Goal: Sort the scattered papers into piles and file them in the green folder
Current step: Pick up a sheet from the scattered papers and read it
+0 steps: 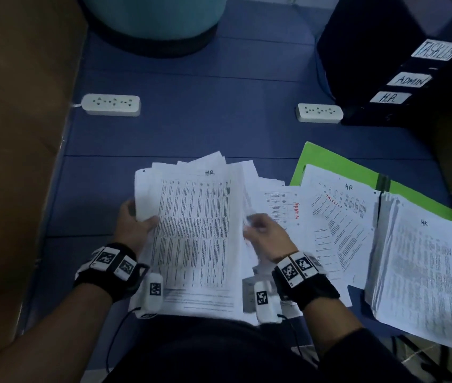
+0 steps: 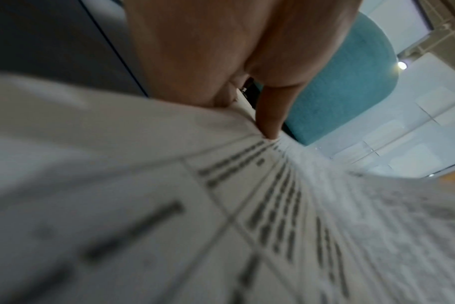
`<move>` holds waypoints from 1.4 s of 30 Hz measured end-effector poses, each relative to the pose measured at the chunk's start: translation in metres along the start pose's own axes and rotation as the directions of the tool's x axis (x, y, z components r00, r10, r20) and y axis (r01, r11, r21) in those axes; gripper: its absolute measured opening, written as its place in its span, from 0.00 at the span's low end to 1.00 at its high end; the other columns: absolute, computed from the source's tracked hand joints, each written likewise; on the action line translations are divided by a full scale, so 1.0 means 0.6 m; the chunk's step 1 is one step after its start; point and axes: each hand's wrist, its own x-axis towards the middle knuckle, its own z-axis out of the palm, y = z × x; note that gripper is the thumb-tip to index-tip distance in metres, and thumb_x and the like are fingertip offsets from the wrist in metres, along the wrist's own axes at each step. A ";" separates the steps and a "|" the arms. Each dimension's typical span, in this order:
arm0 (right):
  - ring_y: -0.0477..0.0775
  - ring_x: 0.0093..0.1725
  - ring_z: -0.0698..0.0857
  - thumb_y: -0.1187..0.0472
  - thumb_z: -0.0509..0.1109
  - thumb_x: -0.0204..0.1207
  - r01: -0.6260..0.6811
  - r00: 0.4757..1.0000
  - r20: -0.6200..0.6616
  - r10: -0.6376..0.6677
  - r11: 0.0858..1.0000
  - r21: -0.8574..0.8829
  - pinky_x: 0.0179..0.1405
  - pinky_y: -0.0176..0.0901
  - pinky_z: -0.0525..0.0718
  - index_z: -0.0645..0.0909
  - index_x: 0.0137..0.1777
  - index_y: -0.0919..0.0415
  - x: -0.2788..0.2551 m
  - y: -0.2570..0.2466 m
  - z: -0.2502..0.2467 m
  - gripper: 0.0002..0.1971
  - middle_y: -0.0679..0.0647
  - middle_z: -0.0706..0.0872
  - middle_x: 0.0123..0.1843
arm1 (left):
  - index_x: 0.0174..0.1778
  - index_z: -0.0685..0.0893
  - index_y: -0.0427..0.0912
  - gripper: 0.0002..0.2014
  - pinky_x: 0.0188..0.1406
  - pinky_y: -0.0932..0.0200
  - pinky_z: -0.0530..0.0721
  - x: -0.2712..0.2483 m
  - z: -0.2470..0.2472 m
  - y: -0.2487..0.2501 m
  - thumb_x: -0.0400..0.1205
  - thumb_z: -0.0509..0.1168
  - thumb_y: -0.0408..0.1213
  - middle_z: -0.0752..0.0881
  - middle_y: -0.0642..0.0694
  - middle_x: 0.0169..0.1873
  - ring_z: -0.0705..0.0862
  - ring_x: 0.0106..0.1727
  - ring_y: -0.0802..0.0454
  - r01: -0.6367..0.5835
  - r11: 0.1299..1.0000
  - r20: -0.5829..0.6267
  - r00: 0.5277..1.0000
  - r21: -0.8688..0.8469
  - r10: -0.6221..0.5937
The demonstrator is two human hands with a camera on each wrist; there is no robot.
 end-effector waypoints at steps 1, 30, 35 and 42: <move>0.61 0.62 0.80 0.48 0.72 0.74 -0.100 0.986 -0.144 0.083 0.988 -0.114 0.60 0.51 0.78 0.76 0.65 0.64 0.009 0.008 -0.006 0.25 0.59 0.82 0.62 | 0.72 0.69 0.36 0.29 0.58 0.49 0.79 0.001 -0.006 0.001 0.76 0.70 0.23 0.80 0.43 0.58 0.81 0.56 0.45 0.000 1.000 -0.011 1.000 0.015 0.000; 0.51 0.39 0.76 0.70 0.61 0.78 0.152 0.984 -0.096 -0.150 0.988 0.010 0.34 0.31 0.70 0.70 0.37 0.51 -0.033 0.025 -0.010 0.13 0.49 0.79 0.37 | 0.63 0.76 0.37 0.15 0.49 0.60 0.85 -0.073 -0.016 0.064 0.85 0.52 0.21 0.85 0.47 0.48 0.88 0.47 0.55 -0.005 0.987 0.276 0.960 -0.163 0.051; 0.36 0.30 0.70 0.70 0.61 0.81 0.409 0.912 -0.114 -0.394 0.894 0.185 0.33 0.28 0.67 0.71 0.40 0.55 -0.099 -0.015 -0.053 0.11 0.44 0.73 0.34 | 0.68 0.73 0.38 0.14 0.38 0.67 0.79 -0.098 -0.004 0.073 0.88 0.50 0.27 0.83 0.51 0.50 0.84 0.45 0.63 0.021 0.957 0.253 0.966 -0.290 0.056; 0.38 0.25 0.64 0.71 0.60 0.82 0.494 0.867 -0.161 -0.471 0.776 0.392 0.24 0.27 0.63 0.72 0.42 0.56 -0.156 -0.021 -0.117 0.10 0.50 0.69 0.32 | 0.70 0.72 0.32 0.17 0.68 0.35 0.73 -0.127 0.047 0.089 0.87 0.48 0.27 0.85 0.37 0.57 0.87 0.54 0.45 0.155 0.902 0.376 0.926 -0.403 0.009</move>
